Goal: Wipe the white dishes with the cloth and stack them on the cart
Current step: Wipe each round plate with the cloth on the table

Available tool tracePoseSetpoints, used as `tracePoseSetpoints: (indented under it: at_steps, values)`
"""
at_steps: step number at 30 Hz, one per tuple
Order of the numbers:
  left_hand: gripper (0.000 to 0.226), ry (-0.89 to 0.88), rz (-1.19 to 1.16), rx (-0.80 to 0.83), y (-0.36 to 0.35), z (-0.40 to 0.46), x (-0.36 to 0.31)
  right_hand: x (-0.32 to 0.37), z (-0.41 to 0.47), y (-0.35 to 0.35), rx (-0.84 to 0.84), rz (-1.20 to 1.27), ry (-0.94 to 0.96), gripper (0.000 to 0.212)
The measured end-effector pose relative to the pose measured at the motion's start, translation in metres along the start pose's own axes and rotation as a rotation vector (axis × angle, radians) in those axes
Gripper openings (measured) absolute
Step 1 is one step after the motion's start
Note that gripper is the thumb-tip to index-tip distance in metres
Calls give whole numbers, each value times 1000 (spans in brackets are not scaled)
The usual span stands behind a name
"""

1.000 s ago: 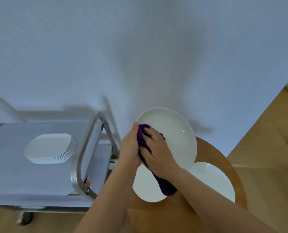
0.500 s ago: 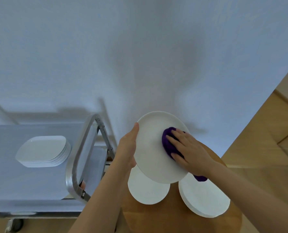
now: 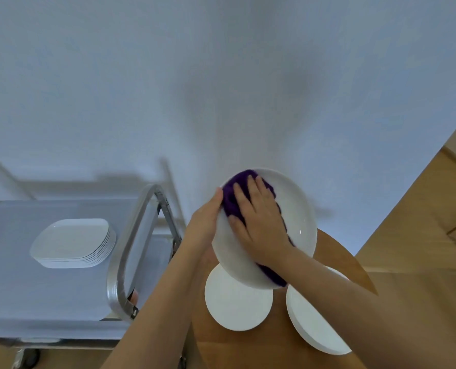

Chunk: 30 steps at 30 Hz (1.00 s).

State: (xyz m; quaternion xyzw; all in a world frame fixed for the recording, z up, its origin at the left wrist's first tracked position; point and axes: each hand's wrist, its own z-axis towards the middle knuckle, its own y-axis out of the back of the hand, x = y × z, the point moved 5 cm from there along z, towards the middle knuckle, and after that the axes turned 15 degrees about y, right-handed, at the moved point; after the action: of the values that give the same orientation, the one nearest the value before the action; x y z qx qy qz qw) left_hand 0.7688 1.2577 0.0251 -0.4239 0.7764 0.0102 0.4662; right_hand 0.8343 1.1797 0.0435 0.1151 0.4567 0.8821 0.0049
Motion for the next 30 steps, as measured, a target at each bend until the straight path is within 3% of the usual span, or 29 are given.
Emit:
tracePoseSetpoints:
  at_steps: [3, 6, 10, 14, 17, 22, 26, 30]
  values:
    - [51, -8, -139, 38, 3, -2, -2, 29, 3, -7, 40, 83, 89, 55]
    - [58, 28, -170, 60, 11, -2, -1, 32, -14, -11, 210, 122, 259, 55]
    - [66, 91, -122, 179, 10, -9, -4, 14, -57, -5, 365, -85, 535, 49]
    - [66, 116, -104, 315, -3, -16, 0, -15, -75, 6, 395, -202, 617, 49]
    - [67, 72, -99, 308, -9, -18, -1, -31, -67, 10, 349, -211, 503, 51]
    - [63, 29, -100, 230, -12, -18, 2, -38, -24, 30, 112, -111, 87, 51]
    - [52, -20, -122, 142, -22, -16, 4, -1, -2, 30, -34, -65, -8, 56]
    - [49, 41, -241, 15, -17, -14, 6, 29, -16, 7, 205, 216, 71, 81]
